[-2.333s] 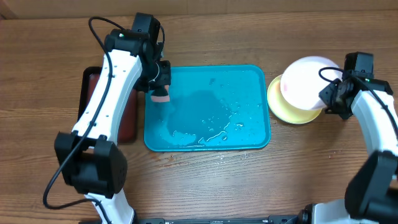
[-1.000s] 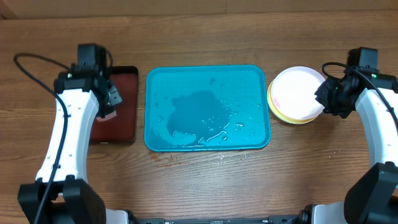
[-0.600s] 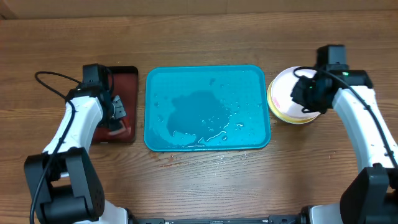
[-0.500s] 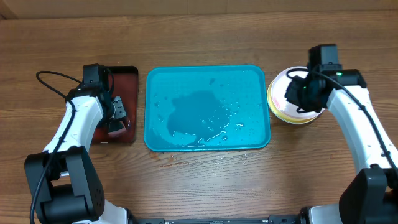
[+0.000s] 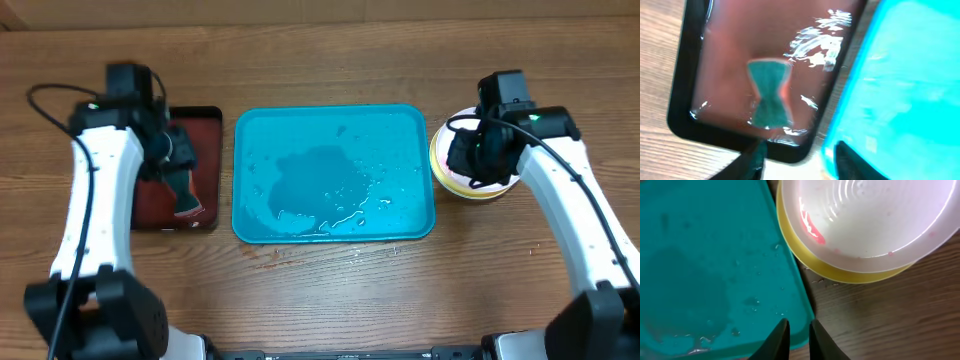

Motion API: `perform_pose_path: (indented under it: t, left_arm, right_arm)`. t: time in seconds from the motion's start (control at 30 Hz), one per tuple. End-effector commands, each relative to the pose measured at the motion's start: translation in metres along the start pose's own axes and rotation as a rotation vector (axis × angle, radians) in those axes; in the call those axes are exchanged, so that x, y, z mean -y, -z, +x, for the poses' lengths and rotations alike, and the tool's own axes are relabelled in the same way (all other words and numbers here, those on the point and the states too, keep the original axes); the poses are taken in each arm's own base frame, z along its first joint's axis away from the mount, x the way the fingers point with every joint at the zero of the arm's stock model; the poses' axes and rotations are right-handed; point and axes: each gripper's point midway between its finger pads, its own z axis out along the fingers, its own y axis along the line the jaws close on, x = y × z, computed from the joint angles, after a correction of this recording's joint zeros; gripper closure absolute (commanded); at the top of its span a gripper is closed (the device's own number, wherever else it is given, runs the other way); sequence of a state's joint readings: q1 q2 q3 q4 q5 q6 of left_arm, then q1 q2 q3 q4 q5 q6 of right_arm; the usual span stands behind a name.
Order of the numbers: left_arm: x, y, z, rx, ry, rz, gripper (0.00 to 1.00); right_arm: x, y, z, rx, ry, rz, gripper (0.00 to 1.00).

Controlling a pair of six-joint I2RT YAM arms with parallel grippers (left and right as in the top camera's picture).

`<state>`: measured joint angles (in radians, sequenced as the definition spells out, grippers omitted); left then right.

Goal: Clean dirty plates on tray and stack at the side
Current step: 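Move the sponge with the left gripper onto the dark red tray, then release the plate stack and withdraw the right gripper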

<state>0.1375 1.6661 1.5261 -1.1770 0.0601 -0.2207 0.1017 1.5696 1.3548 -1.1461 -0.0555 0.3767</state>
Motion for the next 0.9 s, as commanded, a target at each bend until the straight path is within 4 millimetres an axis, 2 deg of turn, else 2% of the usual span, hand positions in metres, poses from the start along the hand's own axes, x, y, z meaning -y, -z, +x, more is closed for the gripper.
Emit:
perform_pose_path:
  t: [0.0,0.03,0.13,0.17,0.2,0.23,0.27,0.4,0.47,0.57,0.7,0.87]
  left_arm:
    - [0.047,0.063,-0.01,0.103,-0.045,0.249,0.24]
    - [0.055,0.073,-0.011,0.114,-0.052,0.298,0.0]
    - [0.071,0.087,-0.009,0.12,-0.067,0.393,0.0]
    - [0.074,0.088,-0.008,0.114,-0.069,0.415,0.0]
    - [0.075,0.088,-0.008,0.114,-0.07,0.421,0.0]
    - [0.075,0.087,-0.009,0.116,-0.07,0.42,0.0]
    - [0.076,0.086,-0.012,0.124,-0.072,0.422,0.0]
    - [0.074,0.082,-0.019,0.14,-0.059,0.403,0.0]
    - [0.071,0.081,-0.02,0.144,-0.056,0.387,0.0]
    - [0.068,0.08,-0.021,0.149,-0.055,0.37,0.0]
    - [0.063,0.079,-0.022,0.157,-0.051,0.338,0.0]
    - [0.063,0.079,-0.022,0.156,-0.051,0.339,0.0]
  right_arm:
    - [-0.015,0.061,-0.015,0.153,0.076,-0.077,0.78]
    - [-0.017,0.075,-0.015,0.182,0.089,-0.089,0.72]
    - [-0.019,0.114,-0.013,0.259,0.098,-0.122,0.55]
    - [-0.019,0.127,-0.012,0.286,0.1,-0.134,0.46]
    - [-0.02,0.14,-0.011,0.313,0.102,-0.146,0.35]
    - [-0.02,0.151,-0.009,0.341,0.105,-0.158,0.12]
    - [-0.02,0.164,-0.006,0.373,0.107,-0.172,0.0]
    - [-0.018,0.199,0.004,0.474,0.114,-0.217,0.0]
    - [-0.017,0.209,0.01,0.5,0.118,-0.236,0.0]
    - [-0.03,0.223,0.025,0.488,0.112,-0.352,0.0]
    - [-0.054,0.231,0.044,0.398,0.079,-0.526,0.0]
    - [-0.051,0.225,0.043,0.378,0.068,-0.502,0.0]
